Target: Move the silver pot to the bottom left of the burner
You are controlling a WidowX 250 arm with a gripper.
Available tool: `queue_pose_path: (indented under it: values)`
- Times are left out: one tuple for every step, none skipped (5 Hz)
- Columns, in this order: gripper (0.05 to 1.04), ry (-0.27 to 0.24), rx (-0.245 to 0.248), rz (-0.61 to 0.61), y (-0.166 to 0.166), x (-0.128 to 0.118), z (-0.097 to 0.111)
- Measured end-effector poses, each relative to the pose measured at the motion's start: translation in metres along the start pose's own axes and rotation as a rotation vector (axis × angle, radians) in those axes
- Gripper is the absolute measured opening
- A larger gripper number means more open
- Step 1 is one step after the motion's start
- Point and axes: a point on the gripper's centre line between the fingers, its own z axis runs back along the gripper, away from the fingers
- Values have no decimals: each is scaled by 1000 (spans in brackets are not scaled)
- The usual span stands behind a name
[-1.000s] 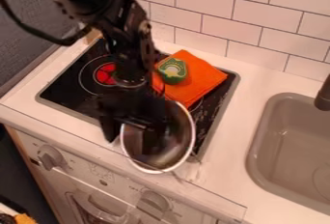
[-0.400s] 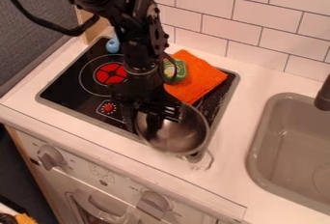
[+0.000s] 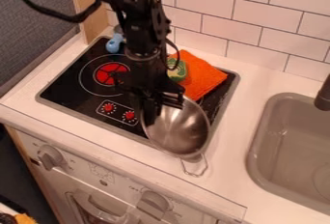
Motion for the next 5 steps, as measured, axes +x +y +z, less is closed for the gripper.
queue_pose_path:
  values:
    - [78,17,24,-4,11,6,19]
    - [78,-32,51,66,47,27,47]
    - [78,-70,113,221,97,46,67]
    - [78,0,155,337,145,46,49]
    - [78,47,164,361,186,38,38]
